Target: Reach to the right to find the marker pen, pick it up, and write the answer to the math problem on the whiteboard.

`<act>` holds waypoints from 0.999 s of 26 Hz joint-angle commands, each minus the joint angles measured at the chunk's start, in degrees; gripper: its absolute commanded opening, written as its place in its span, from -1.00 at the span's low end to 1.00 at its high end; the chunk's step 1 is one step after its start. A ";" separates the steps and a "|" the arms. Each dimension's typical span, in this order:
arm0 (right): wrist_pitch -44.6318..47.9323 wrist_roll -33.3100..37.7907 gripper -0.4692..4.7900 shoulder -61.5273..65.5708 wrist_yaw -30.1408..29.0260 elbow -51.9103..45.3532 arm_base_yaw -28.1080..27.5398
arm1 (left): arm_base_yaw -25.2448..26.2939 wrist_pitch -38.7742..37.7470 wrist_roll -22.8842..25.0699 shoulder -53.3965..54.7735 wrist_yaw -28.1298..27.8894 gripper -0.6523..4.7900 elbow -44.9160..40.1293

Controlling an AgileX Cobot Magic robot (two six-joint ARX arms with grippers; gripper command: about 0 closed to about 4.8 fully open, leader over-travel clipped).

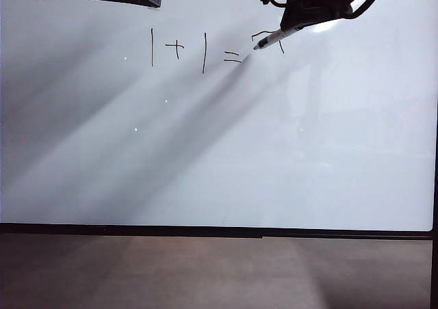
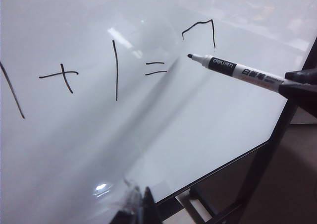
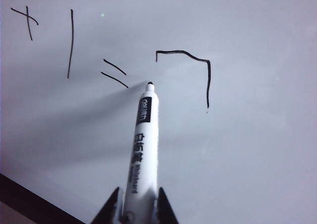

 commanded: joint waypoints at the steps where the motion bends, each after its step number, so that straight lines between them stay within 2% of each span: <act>1: 1.25 -0.26 -0.85 0.11 0.09 0.13 -0.55 | 0.07 0.70 0.04 -0.26 0.26 -0.78 0.07; 26: 3.39 -0.44 -0.85 1.55 -0.50 0.13 -2.62 | 0.07 0.68 0.02 -0.26 0.26 -0.78 0.07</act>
